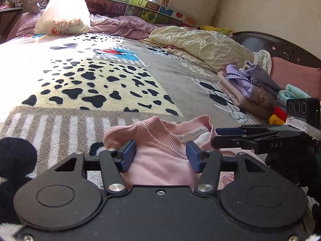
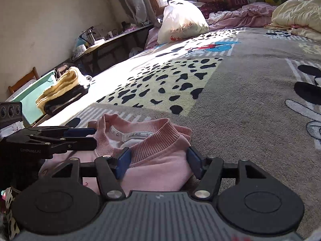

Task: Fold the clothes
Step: 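Grasp the folded sweatshirt with both grippers and lift it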

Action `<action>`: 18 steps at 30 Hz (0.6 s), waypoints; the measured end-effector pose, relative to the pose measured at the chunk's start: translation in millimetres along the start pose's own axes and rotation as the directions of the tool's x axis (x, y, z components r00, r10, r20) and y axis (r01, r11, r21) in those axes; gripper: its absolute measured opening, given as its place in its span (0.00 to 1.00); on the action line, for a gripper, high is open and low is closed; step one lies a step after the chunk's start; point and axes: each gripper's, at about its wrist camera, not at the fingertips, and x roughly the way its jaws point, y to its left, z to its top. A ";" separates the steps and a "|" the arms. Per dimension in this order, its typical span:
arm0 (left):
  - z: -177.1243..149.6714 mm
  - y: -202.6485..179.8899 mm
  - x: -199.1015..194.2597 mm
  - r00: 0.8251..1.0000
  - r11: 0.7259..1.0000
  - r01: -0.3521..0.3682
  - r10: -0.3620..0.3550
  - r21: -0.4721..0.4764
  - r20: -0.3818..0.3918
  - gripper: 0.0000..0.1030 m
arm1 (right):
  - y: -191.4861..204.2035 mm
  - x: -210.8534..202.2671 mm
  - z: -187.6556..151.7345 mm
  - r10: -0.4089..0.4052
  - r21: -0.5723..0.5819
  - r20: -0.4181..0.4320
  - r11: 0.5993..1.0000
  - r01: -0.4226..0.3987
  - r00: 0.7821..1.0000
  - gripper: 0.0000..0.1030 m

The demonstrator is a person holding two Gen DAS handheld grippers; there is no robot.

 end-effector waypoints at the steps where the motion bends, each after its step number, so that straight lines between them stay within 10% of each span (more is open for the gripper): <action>1: 1.2 4.4 -5.6 1.000 0.999 -0.007 0.008 -0.036 0.023 0.55 | 1.1 -5.6 1.8 -0.008 -0.002 0.023 1.000 0.008 1.000 0.60; 5: -3.9 24.6 -22.1 0.999 0.973 -0.026 0.036 -0.228 0.039 0.61 | -9.0 -27.3 0.2 -0.018 0.108 0.078 0.994 0.010 0.997 0.59; 12: -29.1 37.5 -34.5 0.998 0.825 -0.030 -0.005 -0.564 -0.061 0.63 | -23.6 -55.5 -34.8 0.013 0.435 0.051 0.900 -0.034 0.999 0.71; 18: -31.8 18.4 -16.4 0.993 0.833 -0.069 0.007 -0.549 -0.115 0.63 | -4.2 -52.6 -54.0 0.020 0.513 0.072 0.857 -0.054 0.997 0.73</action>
